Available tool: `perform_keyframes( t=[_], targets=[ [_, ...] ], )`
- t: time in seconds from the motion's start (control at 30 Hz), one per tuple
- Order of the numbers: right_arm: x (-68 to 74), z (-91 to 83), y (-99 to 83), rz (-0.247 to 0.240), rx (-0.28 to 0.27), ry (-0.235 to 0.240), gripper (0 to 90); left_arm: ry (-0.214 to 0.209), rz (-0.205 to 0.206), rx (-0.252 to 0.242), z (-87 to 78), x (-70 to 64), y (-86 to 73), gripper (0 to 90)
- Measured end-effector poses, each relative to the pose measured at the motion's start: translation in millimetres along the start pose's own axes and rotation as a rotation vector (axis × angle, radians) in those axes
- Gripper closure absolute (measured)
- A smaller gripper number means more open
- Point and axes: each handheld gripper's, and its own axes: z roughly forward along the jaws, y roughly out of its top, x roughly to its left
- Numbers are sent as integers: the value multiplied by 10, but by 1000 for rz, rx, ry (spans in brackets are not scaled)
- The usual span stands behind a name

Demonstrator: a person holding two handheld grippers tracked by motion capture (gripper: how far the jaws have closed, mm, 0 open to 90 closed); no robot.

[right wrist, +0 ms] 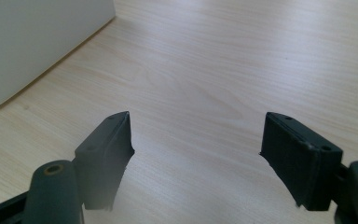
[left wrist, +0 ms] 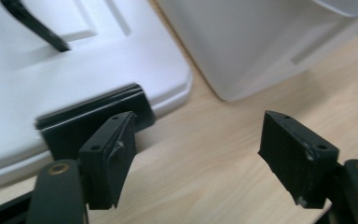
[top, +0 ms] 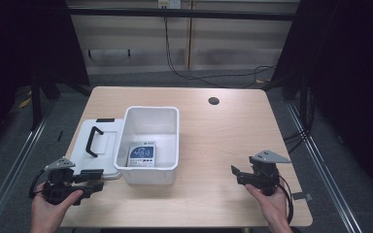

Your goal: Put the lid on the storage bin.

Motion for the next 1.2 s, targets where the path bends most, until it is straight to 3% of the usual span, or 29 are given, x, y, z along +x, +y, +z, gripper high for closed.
perform_keyframes(
  t=[0.13, 0.3, 0.43, 0.57, 0.63, 0.77, 0.87, 0.97, 1.03, 1.13, 1.2],
  targets=[
    [36, -41, -29, -30, -19, -1, 242, -7, -1, 2, -2, -9, -3, 302],
    [114, -100, -50, -50, -47, 35, 260, 3, -6, 9, -20, 9, 8, 308],
    [123, -147, -27, -24, -55, 10, 271, -4, -26, 28, -17, 8, 30, 306],
    [113, -214, -48, 9, -48, -7, 271, -32, -62, -2, -51, 34, 63, 353],
    [112, -256, -68, 25, -57, -4, 271, -12, -85, -16, -71, 51, 86, 390],
    [123, -279, -92, 27, -46, -14, 279, -13, -85, -41, -140, 50, 153, 418],
    [145, -299, -107, 14, -49, -19, 298, 12, -61, -20, -175, 18, 202, 443],
    [162, -331, -121, 2, -66, -23, 297, 4, -95, -14, -215, 49, 264, 493],
    [158, -320, -121, 8, -59, -15, 298, 19, -102, -6, -251, 71, 308, 492],
    [156, -303, -113, 7, -52, -3, 298, 1, -145, -11, -334, 157, 428, 488],
    [155, -301, -111, 10, -51, -3, 298, 6, -135, -5, -367, 197, 506, 485]
  ],
)
